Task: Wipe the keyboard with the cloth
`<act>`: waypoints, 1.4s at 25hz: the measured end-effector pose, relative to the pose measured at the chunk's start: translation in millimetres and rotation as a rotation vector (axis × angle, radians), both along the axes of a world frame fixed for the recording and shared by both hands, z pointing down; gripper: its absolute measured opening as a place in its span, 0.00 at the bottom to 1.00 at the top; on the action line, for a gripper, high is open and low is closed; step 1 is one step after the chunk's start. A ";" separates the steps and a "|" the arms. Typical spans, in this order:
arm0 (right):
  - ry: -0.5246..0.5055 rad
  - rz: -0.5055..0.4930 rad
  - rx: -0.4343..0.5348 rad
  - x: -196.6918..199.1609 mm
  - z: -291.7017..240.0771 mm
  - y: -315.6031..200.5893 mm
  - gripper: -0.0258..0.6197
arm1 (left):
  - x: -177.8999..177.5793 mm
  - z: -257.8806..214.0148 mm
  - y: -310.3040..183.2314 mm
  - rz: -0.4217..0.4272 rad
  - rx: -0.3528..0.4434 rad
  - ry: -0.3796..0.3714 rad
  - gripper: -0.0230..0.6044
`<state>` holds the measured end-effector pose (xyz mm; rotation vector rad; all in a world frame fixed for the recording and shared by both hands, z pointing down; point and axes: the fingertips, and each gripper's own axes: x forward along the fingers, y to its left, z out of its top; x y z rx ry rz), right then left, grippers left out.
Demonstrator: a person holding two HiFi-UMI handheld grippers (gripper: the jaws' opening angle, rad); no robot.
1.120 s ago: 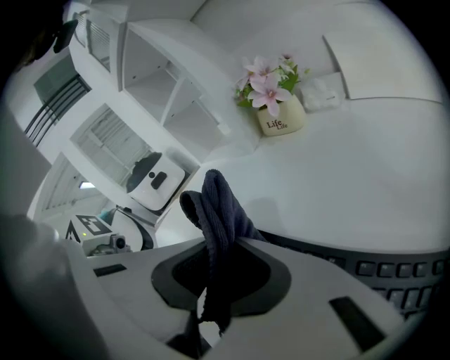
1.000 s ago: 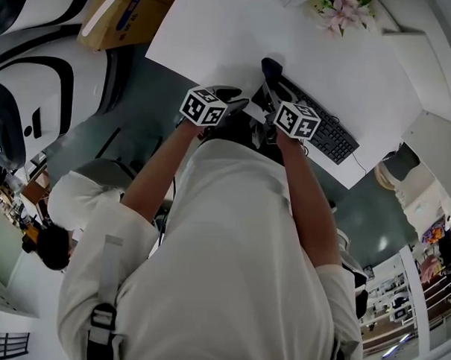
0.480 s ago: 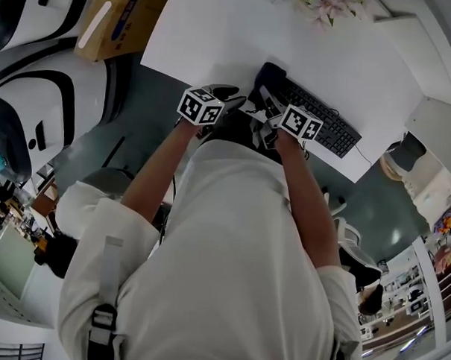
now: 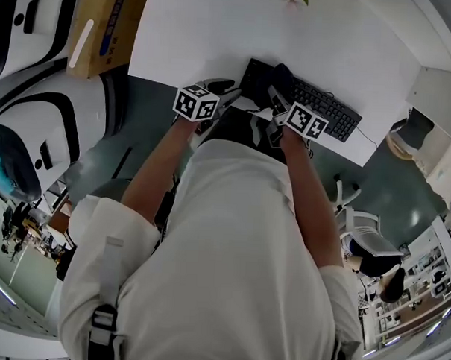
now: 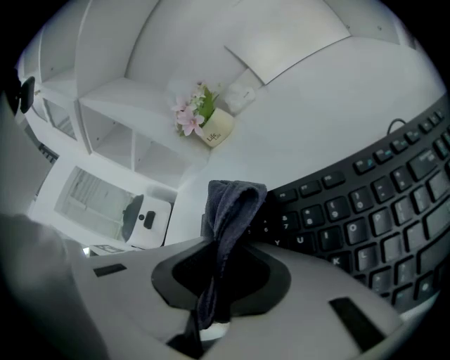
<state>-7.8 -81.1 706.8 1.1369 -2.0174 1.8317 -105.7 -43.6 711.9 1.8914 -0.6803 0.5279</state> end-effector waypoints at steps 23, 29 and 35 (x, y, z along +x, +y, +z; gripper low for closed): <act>0.181 0.087 0.049 132.8 9.2 24.3 0.14 | 2.2 7.9 3.3 0.032 -0.002 -0.074 0.24; 0.243 0.088 0.046 169.0 8.7 31.4 0.14 | 7.8 9.1 6.9 0.026 -0.004 -0.080 0.24; 0.280 0.117 0.036 210.1 10.5 36.6 0.14 | 16.4 8.1 9.9 0.037 -0.004 -0.101 0.24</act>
